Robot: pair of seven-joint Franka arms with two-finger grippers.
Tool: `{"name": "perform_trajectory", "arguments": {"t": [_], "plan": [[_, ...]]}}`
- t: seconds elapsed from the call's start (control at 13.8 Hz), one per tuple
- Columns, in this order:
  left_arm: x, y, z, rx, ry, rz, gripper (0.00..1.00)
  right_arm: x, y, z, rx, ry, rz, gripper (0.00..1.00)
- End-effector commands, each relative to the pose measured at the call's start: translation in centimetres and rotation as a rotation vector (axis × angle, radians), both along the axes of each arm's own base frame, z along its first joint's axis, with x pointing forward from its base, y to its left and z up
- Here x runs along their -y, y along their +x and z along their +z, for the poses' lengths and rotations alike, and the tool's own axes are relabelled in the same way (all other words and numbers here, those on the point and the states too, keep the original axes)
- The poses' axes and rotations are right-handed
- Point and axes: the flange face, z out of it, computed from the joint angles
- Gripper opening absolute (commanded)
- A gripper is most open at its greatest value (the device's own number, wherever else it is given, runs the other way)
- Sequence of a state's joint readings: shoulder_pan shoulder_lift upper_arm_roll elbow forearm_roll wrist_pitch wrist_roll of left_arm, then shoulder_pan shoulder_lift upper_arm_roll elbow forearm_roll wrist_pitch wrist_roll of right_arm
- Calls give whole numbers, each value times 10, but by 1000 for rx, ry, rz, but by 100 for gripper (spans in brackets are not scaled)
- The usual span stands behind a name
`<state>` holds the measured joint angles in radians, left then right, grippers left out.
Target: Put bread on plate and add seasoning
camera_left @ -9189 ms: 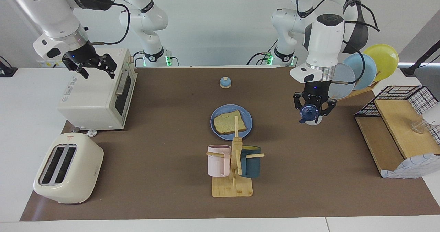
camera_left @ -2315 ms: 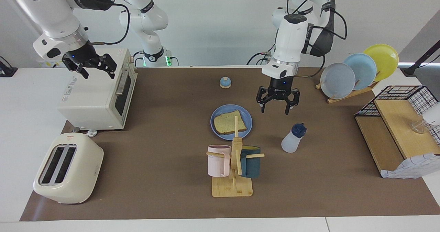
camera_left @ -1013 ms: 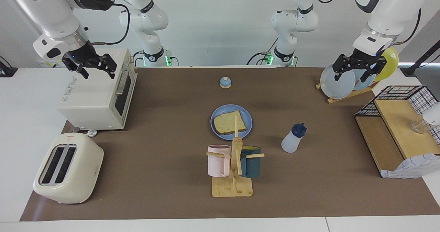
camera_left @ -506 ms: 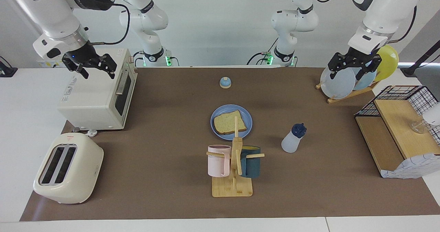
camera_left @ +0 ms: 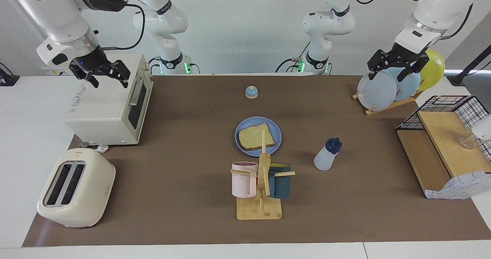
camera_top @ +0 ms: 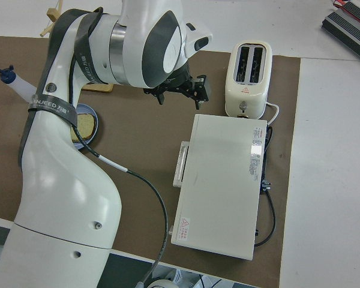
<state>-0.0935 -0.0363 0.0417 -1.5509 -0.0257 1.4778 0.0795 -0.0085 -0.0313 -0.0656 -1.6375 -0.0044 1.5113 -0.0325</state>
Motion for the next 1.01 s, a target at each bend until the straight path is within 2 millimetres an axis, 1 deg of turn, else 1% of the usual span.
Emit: {"name": "perform_trajectory", "arguments": {"t": [0.0, 0.14, 0.51, 0.94], "plan": [[-5, 2, -1, 2, -18, 29, 100, 1, -3, -1, 7, -4, 4, 100], [-6, 2, -1, -5, -17, 56, 100, 1, -3, 0, 9, -6, 4, 100], [-5, 1, -1, -4, -17, 57, 100, 1, -3, 0, 9, -6, 4, 100], [-9, 2, -1, 1, -10, 57, 100, 1, -3, 0, 9, -6, 4, 100]]}}
